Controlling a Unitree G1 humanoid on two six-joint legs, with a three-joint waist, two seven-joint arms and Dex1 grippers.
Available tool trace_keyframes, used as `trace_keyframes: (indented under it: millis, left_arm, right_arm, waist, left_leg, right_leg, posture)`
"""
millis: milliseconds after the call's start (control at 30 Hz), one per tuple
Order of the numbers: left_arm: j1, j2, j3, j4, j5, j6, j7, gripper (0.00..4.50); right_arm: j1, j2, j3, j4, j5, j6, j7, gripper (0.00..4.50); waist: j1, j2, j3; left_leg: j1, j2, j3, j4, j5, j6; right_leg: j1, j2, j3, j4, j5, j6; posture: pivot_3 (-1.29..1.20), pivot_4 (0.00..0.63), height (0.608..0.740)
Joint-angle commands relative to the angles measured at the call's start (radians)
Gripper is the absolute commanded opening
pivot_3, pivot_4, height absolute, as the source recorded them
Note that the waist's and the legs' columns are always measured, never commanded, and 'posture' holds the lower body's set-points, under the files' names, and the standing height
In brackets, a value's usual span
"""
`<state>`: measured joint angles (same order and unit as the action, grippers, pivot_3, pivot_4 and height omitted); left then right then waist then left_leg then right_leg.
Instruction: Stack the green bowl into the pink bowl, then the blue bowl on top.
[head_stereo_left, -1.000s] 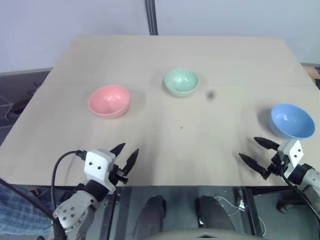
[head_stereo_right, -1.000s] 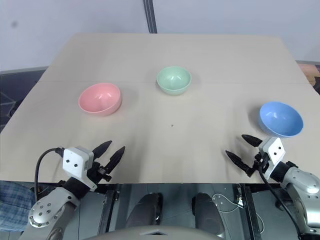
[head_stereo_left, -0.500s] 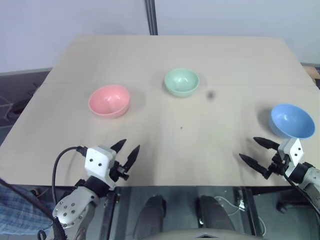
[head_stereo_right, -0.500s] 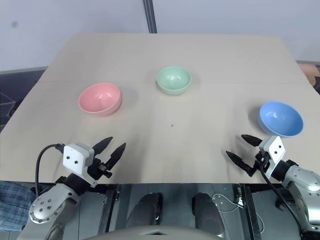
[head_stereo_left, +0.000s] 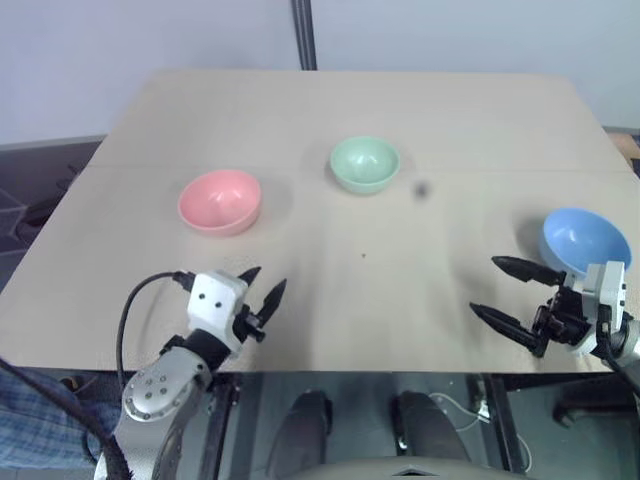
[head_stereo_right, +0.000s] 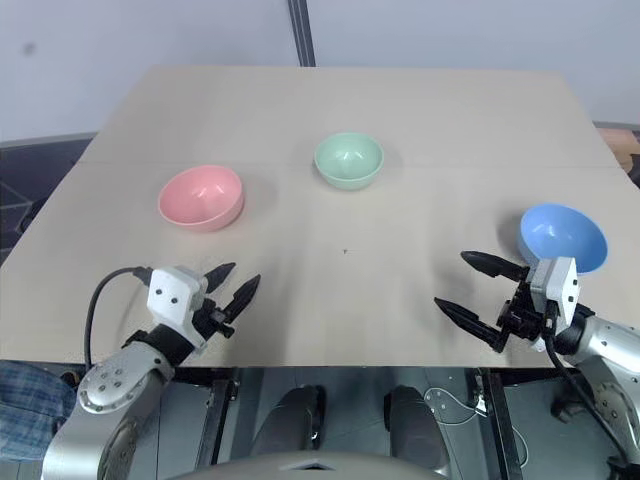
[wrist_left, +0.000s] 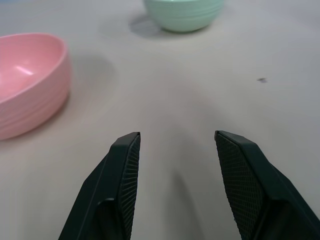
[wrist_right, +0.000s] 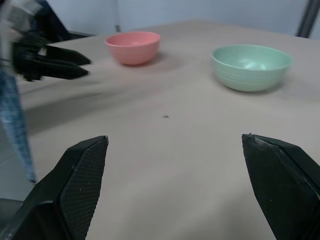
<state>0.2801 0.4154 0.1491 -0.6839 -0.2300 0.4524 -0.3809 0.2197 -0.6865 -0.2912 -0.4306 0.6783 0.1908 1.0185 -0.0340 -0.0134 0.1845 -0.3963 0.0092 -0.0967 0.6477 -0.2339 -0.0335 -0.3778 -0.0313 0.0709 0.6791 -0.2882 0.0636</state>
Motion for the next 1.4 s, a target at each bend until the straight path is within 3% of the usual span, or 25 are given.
trace_keyframes:
  millis: [33, 567, 1033, 1400]
  left_arm:
    - [-0.072, 0.049, 0.050, 0.033, 0.044, 0.038, 0.036, 2.50]
    - [-0.367, 0.263, 0.021, 0.241, 0.222, 0.079, 0.029, 2.50]
    - [-0.531, 0.281, -0.104, 0.465, 0.269, 0.046, -0.057, 2.50]
    - [-0.559, 0.271, -0.102, 0.476, 0.283, 0.015, -0.057, 2.50]
  right_arm:
    - [0.007, -0.024, -0.021, -0.078, 0.053, 0.031, 0.016, 4.50]
    - [-0.007, -0.053, -0.010, -0.178, 0.112, 0.103, 0.022, 4.50]
    - [-0.011, -0.037, -0.001, -0.197, 0.091, 0.102, -0.028, 4.50]
    - [0.033, -0.026, -0.006, -0.219, 0.083, 0.099, -0.056, 4.50]
  waist:
    - [0.001, 0.000, 0.000]
    - [0.001, -0.001, 0.000]
    - [0.001, -0.001, 0.000]
    - [0.000, -0.001, 0.000]
  left_leg:
    - [0.000, 0.000, 0.000, 0.000, 0.000, 0.000]
    - [-0.001, 0.000, -0.001, 0.000, 0.000, 0.000]
    - [-0.001, -0.001, -0.001, -0.001, 0.000, 0.000]
    - [-0.001, -0.001, -0.001, -0.001, 0.000, 0.000]
  right_leg:
    - [0.000, 0.000, 0.000, 0.000, 0.000, 0.000]
    - [0.000, 0.000, -0.001, -0.001, 0.000, 0.000]
    - [-0.001, -0.001, -0.001, 0.000, 0.000, 0.000]
    - [-0.001, -0.001, -0.001, 0.000, 0.000, 0.000]
  posture:
    - [0.00, 0.150, 0.740]
    - [0.00, 0.150, 0.740]
    - [0.00, 0.150, 0.740]
    - [0.00, 0.150, 0.740]
